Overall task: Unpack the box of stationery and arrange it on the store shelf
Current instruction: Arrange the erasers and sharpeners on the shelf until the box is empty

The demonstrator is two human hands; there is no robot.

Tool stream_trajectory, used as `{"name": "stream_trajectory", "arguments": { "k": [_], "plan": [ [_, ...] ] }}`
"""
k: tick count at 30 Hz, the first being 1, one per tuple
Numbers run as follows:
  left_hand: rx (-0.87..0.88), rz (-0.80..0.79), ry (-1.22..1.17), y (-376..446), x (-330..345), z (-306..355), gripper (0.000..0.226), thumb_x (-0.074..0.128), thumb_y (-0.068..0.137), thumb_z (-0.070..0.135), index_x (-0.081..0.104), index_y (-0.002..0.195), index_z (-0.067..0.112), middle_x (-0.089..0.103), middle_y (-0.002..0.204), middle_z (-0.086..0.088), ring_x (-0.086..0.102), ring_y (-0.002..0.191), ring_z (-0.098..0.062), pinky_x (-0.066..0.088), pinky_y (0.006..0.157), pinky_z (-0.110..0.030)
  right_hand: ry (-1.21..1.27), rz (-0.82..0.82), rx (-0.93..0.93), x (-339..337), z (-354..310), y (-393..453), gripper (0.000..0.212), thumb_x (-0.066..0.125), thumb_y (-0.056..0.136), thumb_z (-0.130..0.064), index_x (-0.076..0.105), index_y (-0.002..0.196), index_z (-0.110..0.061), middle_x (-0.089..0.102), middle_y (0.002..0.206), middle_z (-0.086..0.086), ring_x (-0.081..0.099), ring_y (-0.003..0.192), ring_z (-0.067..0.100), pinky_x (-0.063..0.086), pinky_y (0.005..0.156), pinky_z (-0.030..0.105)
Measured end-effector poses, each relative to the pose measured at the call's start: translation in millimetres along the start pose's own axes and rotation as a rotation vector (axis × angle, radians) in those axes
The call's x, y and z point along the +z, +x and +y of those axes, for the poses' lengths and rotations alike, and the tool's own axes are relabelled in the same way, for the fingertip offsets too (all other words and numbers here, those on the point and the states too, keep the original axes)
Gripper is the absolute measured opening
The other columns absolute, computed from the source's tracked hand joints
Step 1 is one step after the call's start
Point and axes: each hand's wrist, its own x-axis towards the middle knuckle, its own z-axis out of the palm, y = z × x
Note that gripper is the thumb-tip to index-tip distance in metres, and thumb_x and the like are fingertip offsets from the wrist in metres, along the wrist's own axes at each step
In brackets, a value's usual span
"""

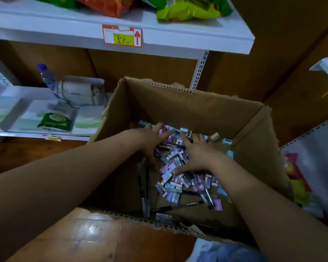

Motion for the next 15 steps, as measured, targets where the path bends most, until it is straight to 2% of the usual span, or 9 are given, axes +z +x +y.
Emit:
{"name": "stream_trajectory", "arguments": {
  "k": [3,5,7,8,10,12,15],
  "plan": [
    [-0.002,0.051,0.035,4.4,3.9,5.0,0.133,0.086,0.063,0.054,-0.010,0.154,0.039,-0.006,0.162,-0.009,0.009,0.145,-0.044,0.033,0.112,-0.052,-0.010,-0.012,-0.003,0.1,-8.1,-4.9,0.139,0.073,0.064,-0.072,-0.024,0.151,-0.023,-0.017,0.159,0.020,-0.015,0.147,0.038,0.013,0.117,0.053],
    [-0.006,0.065,0.022,5.3,3.4,2.1,0.124,0.086,0.065,0.050,0.002,0.155,0.038,0.001,0.161,-0.010,0.018,0.143,-0.045,0.037,0.108,-0.052,-0.030,-0.003,-0.009,3.5,-16.0,-7.3,0.134,0.075,0.069,-0.064,-0.020,0.152,-0.021,-0.012,0.160,0.020,-0.011,0.147,0.040,0.017,0.115,0.055],
    [-0.021,0.080,0.004,6.0,1.7,0.8,0.109,0.085,0.068,0.043,0.015,0.153,0.038,0.012,0.156,-0.010,0.031,0.137,-0.043,0.044,0.101,-0.048,-0.020,0.028,-0.018,9.0,-22.9,-9.4,0.126,0.077,0.072,-0.056,-0.012,0.154,-0.021,-0.004,0.158,0.019,0.003,0.146,0.042,0.026,0.112,0.054],
    [-0.035,0.077,-0.006,6.9,1.6,1.2,0.103,0.084,0.071,0.042,0.020,0.151,0.037,0.015,0.154,-0.011,0.036,0.134,-0.042,0.047,0.098,-0.046,0.019,0.047,-0.010,11.4,-24.7,-9.9,0.121,0.078,0.072,-0.052,-0.006,0.155,-0.022,-0.001,0.157,0.018,0.016,0.143,0.042,0.035,0.108,0.051],
    [-0.088,0.042,-0.024,8.2,3.2,1.9,0.099,0.081,0.074,0.043,0.019,0.151,0.035,0.011,0.155,-0.011,0.035,0.134,-0.043,0.047,0.100,-0.047,0.136,0.079,0.013,15.4,-26.0,-10.2,0.113,0.081,0.072,-0.044,0.005,0.153,-0.024,0.000,0.153,0.014,0.038,0.131,0.039,0.049,0.093,0.042],
    [-0.138,0.017,-0.036,9.3,5.1,1.4,0.098,0.079,0.076,0.043,0.018,0.152,0.033,0.007,0.156,-0.012,0.027,0.138,-0.047,0.043,0.105,-0.051,0.196,0.098,0.031,17.5,-26.1,-10.5,0.110,0.082,0.072,-0.042,0.009,0.152,-0.025,-0.001,0.153,0.013,0.045,0.125,0.037,0.051,0.087,0.037],
    [-0.145,0.072,-0.019,9.9,5.2,-0.9,0.085,0.073,0.084,0.030,0.021,0.151,0.029,0.013,0.153,-0.013,0.036,0.132,-0.045,0.045,0.102,-0.048,0.227,0.107,0.047,18.1,-28.0,-9.2,0.109,0.081,0.072,-0.044,0.010,0.152,-0.025,-0.003,0.153,0.015,0.049,0.121,0.036,0.051,0.085,0.037]
  ]
}}
